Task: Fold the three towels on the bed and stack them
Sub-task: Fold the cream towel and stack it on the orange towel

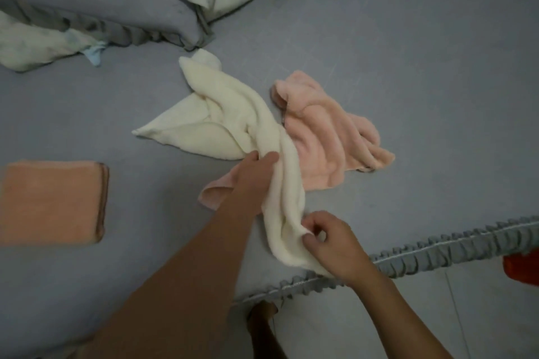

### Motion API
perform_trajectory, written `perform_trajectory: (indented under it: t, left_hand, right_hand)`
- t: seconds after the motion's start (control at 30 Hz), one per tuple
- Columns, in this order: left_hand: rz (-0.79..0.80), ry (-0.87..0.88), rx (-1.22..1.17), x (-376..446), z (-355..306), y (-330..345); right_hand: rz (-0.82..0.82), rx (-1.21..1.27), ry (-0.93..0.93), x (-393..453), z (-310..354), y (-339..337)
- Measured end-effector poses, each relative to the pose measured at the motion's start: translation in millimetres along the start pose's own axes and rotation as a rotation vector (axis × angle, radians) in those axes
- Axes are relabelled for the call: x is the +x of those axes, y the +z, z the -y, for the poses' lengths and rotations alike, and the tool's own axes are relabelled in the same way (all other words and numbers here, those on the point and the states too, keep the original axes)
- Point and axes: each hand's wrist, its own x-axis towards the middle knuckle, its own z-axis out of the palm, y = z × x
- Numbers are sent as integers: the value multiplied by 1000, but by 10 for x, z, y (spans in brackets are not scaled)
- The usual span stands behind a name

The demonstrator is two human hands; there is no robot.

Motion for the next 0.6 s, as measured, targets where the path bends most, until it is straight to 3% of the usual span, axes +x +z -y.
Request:
perform_trajectory:
  t: [0.07,0.13,0.23,0.33,0.5,0.6]
  left_hand:
    - [9,29,-125,-151,82,-222]
    - [15,117,-88,-388,180,-493]
    - [119,177,-60,-700,416,-926]
    - [212,64,-56,-966,631,-1369]
    - [207,19,38,-1227,705,-1956]
    - [161,-79,-148,-1266,626,-2168]
  right_hand:
    - [-212,61,70,87,105,-16]
    - [-275,120,115,259,323,23]
    - [-140,234,157,560,719,264]
    - [-10,194,253,711,996,615]
    - [288,344,364,562,1099,1205]
    - [266,485,370,446,1144,1494]
